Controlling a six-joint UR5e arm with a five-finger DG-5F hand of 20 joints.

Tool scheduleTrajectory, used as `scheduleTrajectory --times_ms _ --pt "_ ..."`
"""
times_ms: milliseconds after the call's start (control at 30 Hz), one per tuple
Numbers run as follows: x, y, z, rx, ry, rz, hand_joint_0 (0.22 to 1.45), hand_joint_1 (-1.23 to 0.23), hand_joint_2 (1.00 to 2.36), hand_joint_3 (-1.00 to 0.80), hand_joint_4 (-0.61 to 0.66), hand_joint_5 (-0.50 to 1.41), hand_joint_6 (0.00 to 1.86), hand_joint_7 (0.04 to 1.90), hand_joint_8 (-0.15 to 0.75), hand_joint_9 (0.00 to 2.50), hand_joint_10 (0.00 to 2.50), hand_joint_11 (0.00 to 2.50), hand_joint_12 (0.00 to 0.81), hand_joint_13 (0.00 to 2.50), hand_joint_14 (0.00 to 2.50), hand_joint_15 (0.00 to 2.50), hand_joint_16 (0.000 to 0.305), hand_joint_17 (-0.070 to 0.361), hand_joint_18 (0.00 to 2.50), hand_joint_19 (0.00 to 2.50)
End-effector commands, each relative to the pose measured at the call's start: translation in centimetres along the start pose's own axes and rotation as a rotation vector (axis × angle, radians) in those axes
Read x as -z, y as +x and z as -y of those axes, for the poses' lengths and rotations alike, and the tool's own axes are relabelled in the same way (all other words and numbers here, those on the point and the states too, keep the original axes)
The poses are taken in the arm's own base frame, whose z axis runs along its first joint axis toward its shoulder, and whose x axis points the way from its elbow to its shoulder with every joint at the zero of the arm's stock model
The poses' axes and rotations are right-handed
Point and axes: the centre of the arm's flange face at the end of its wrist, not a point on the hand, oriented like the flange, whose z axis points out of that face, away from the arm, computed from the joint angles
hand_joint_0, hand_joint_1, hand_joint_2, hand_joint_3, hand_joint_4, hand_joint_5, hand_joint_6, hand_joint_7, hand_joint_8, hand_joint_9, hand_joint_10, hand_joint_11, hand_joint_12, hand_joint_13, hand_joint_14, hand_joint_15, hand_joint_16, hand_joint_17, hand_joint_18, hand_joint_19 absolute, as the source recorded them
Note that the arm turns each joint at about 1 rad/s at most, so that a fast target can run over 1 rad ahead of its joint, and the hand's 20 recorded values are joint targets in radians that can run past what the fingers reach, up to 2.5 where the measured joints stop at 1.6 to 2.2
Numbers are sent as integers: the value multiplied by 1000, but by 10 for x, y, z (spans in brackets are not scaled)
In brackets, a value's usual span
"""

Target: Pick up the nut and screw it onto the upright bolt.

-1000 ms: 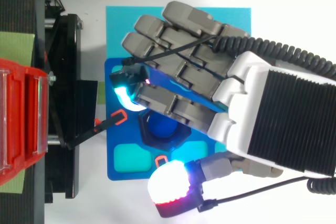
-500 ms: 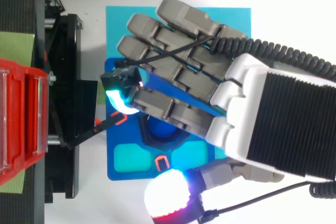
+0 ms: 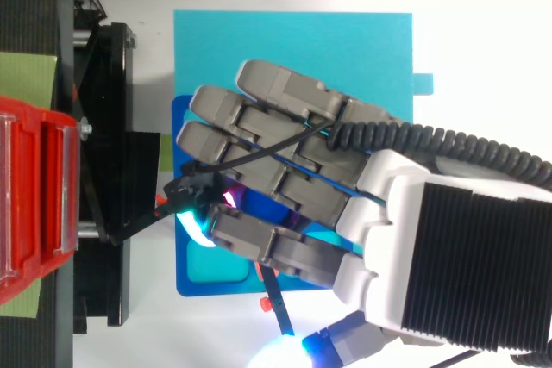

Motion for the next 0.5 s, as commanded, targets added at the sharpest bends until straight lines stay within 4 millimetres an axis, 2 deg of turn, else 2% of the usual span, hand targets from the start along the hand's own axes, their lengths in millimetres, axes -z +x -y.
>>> scheduleTrajectory --times_ms 0,467 --pt "1 1 -1 3 -10 -7 482 -74 1000 -500 210 -167 503 853 268 267 0 0 395 165 0 0 56 125 0 0" --pt "0 1 4 5 -36 -14 487 -97 1000 -500 247 -159 503 895 271 274 0 0 393 175 0 0 54 123 0 0"
